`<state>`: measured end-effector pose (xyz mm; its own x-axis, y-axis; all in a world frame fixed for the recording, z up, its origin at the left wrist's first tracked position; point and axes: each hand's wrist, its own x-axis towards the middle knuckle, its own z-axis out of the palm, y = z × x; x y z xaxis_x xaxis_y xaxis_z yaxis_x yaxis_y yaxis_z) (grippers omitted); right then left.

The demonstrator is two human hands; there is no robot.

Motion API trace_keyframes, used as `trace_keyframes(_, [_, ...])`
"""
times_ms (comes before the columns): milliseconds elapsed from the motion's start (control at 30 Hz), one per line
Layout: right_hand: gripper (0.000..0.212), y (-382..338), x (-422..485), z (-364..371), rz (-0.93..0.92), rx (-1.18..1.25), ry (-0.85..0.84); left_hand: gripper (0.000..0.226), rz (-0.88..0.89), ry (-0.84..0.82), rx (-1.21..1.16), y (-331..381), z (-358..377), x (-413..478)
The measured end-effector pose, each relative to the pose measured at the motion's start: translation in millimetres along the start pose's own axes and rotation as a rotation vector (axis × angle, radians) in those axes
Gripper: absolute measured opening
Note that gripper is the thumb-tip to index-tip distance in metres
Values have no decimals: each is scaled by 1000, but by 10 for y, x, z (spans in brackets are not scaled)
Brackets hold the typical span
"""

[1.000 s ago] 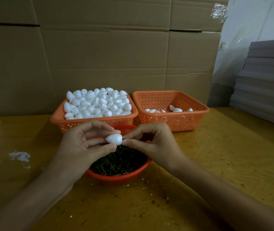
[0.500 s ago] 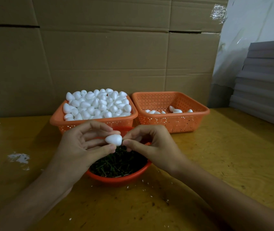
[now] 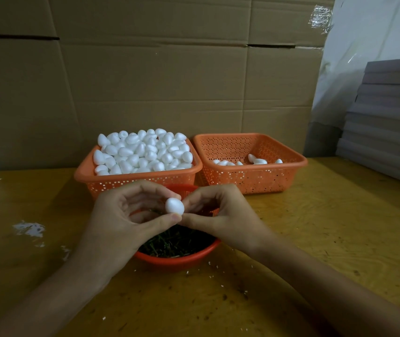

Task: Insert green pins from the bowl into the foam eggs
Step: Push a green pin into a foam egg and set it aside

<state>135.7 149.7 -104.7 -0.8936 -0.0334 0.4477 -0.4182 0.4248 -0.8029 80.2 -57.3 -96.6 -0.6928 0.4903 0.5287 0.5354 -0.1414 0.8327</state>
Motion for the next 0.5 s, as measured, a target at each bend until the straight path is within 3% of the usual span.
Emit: trace_keyframes(500, [16,-42,-5,31,14,82,-7,33,46,30,34,-17,33,-19])
